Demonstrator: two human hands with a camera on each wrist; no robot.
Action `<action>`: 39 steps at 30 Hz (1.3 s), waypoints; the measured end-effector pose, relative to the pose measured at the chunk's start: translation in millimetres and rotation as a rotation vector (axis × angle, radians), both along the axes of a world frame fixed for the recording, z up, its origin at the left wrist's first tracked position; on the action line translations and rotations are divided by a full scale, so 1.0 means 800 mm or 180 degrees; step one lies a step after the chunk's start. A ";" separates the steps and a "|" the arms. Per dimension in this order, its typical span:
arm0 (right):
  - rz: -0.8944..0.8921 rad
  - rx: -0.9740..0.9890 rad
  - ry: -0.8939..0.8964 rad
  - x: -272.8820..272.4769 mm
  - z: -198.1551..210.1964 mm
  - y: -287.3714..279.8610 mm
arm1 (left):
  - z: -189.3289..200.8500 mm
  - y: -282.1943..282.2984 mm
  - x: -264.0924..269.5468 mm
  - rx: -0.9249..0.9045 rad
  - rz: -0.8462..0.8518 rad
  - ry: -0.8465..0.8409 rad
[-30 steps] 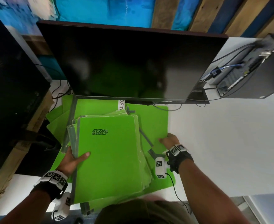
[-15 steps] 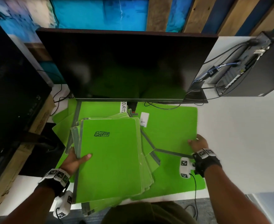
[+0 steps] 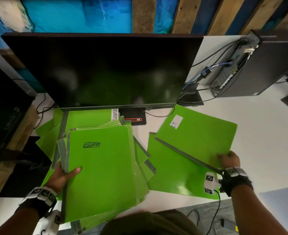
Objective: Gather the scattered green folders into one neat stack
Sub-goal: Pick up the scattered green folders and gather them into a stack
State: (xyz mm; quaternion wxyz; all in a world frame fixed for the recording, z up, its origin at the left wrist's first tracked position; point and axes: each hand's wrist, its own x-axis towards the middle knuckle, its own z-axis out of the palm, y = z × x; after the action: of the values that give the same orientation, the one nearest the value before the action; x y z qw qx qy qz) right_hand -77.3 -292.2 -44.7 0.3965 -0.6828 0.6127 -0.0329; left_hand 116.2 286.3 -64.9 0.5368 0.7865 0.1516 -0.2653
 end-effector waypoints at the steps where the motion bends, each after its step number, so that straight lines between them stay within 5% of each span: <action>1: -0.0113 0.0065 -0.0135 -0.003 -0.001 -0.002 | 0.001 0.000 0.000 -0.0038 -0.0005 -0.0024; 5: -0.0318 0.0342 -0.0427 -0.010 0.002 -0.018 | -0.006 0.009 0.004 -0.0117 0.0007 -0.0001; 10: -0.0060 0.0443 0.0270 -0.026 -0.038 -0.030 | 0.008 0.000 0.002 -0.0140 -0.0004 0.0078; 13: 0.0942 0.0748 0.1186 -0.024 -0.057 -0.015 | -0.007 0.010 0.006 -0.0155 0.0055 0.0111; 15: 0.1275 0.0837 0.1741 -0.026 -0.020 0.013 | -0.026 0.024 0.008 -0.0137 0.0059 0.0136; 18: 0.1917 0.0016 0.2252 -0.012 0.014 0.009 | -0.033 0.029 0.007 -0.0085 0.0118 0.0163; 22: 0.1933 -0.0794 0.1512 0.051 0.032 -0.015 | -0.011 0.011 0.005 -0.0008 0.0246 0.0171; 25: 0.1612 -0.0596 0.0964 0.084 0.009 -0.027 | 0.025 -0.022 -0.001 -0.0101 0.0208 0.0117; 27: 0.1522 -0.0454 0.1184 0.090 -0.002 -0.024 | 0.019 -0.026 0.000 -0.0129 0.0189 0.0095; 32: 0.1441 -0.0551 0.1291 0.088 -0.006 -0.017 | 0.023 -0.029 0.003 -0.0013 0.0143 0.0079; 39: 0.0421 0.0035 0.0510 0.013 0.006 -0.007 | 0.044 -0.040 -0.003 -0.0361 0.0076 -0.0102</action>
State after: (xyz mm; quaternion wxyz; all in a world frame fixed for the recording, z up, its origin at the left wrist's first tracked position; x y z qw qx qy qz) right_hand -66.6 -298.1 -39.8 0.3513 -0.7201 0.5962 0.0514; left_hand 113.8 254.3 -30.1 0.5860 0.7570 0.1371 -0.2544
